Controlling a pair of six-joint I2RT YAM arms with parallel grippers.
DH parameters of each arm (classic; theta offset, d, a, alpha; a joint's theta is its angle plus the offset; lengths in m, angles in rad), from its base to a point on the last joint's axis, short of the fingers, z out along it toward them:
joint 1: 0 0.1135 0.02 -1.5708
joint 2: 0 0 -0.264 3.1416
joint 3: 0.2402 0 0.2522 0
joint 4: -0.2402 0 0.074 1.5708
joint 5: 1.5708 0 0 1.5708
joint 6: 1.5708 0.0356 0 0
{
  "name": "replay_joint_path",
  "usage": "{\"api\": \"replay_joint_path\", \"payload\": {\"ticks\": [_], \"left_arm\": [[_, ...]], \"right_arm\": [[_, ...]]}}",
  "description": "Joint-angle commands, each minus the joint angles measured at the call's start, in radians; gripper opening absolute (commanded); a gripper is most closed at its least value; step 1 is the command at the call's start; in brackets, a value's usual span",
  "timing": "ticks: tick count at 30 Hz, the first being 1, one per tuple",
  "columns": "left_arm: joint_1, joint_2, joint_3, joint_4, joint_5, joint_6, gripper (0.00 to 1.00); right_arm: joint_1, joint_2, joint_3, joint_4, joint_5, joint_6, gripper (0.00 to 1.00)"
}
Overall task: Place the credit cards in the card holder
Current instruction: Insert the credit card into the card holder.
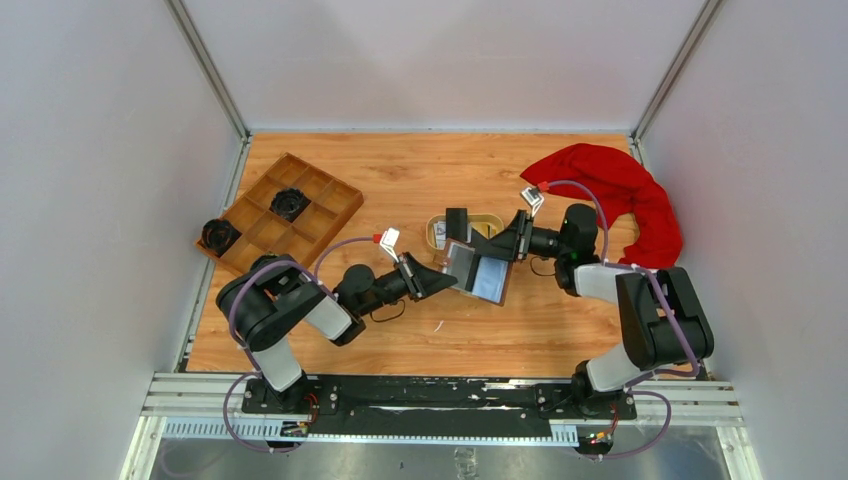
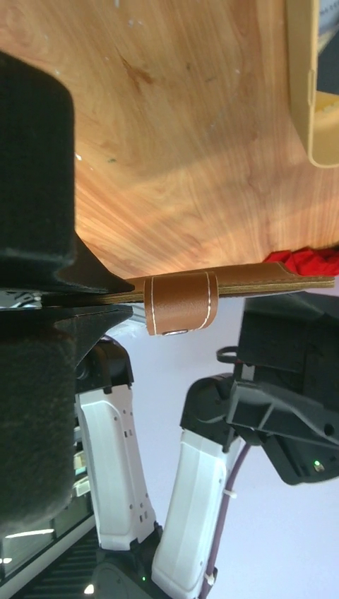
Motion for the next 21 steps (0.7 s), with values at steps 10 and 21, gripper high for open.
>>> {"api": "replay_joint_path", "payload": {"ticks": [10, 21], "left_arm": [[-0.01, -0.007, -0.109, 0.079, -0.025, 0.023, 0.0], [-0.035, 0.09, -0.134, 0.078, -0.075, -0.02, 0.0]], "right_arm": [[0.023, -0.18, 0.263, -1.013, -0.042, -1.116, 0.67], [0.316, -0.278, 0.193, -1.335, 0.174, -1.943, 0.0]]}}
